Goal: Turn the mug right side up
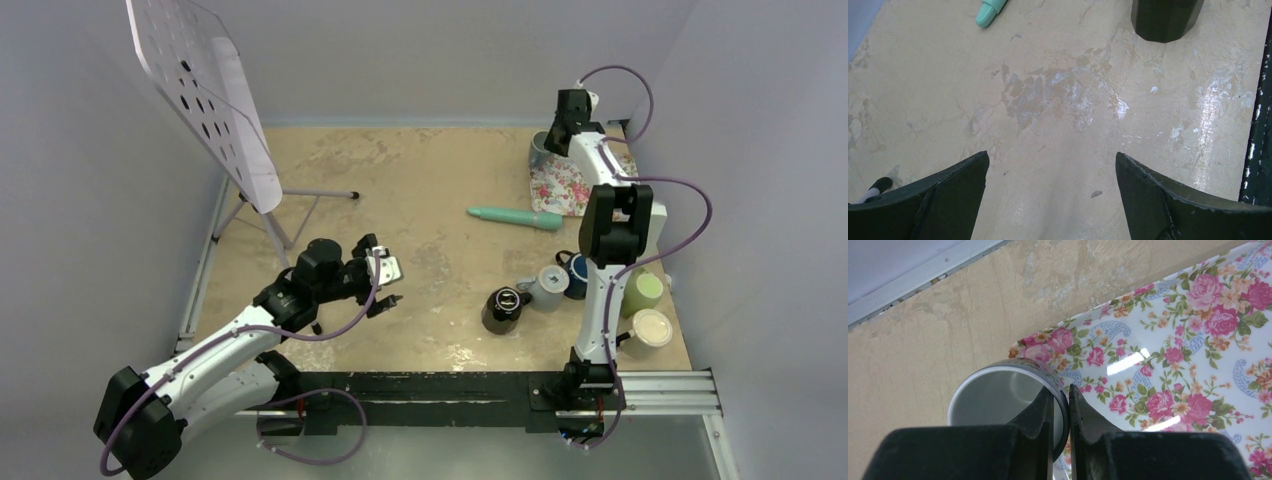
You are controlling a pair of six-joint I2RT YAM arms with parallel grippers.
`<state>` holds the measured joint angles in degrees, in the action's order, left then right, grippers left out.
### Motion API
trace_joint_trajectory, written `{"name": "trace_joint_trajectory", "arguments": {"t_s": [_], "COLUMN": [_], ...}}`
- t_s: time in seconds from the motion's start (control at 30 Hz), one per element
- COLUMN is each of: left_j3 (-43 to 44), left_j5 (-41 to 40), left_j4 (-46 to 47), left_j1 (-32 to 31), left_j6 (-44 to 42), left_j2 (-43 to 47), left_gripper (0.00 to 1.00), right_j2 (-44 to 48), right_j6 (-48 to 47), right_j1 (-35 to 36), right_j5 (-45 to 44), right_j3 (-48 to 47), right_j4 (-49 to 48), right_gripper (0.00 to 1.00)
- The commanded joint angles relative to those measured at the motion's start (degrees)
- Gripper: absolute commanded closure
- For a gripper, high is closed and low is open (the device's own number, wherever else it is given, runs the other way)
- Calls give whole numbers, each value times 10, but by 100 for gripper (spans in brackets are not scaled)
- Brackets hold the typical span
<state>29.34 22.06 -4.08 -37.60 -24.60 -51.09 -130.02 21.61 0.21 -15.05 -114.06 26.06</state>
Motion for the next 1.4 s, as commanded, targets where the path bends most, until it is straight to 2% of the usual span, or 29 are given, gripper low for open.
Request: {"name": "trace_joint_trajectory", "arguments": {"t_s": [0.0, 0.2, 0.43, 0.73, 0.87, 1.1, 1.2, 1.27, 1.37], "left_j3": [-2, -1, 4, 14, 17, 18, 17, 16, 16], "left_j5": [8, 9, 18, 36, 38, 44, 50, 52, 51], "left_j4": [31, 53, 46, 48, 46, 44, 51, 54, 54], "left_j1": [5, 9, 12, 13, 14, 14, 14, 13, 13], "left_j6": [3, -3, -4, -12, -13, -21, -25, -27, -24], "left_j2": [-2, -10, -13, -21, -23, -23, -23, -23, -17], "left_gripper": [0, 0, 0, 0, 0, 1, 1, 1, 1], "right_j2": [35, 28, -19, -45, -47, -17, -29, -43, -44], "right_j6": [21, 18, 12, 6, -3, -7, -11, -14, -13], "right_j1": [-17, -18, -18, -18, -17, -10, -6, 12, 17], "right_j5": [-20, -41, -5, 9, 12, -3, -4, -3, -10], "right_j3": [1, 13, -46, -71, -78, -50, -57, -73, -84], "right_j4": [-33, -32, -10, 11, 21, 3, 2, 13, 30], "right_gripper": [100, 100, 100, 100, 96, 98, 93, 85, 58]}}
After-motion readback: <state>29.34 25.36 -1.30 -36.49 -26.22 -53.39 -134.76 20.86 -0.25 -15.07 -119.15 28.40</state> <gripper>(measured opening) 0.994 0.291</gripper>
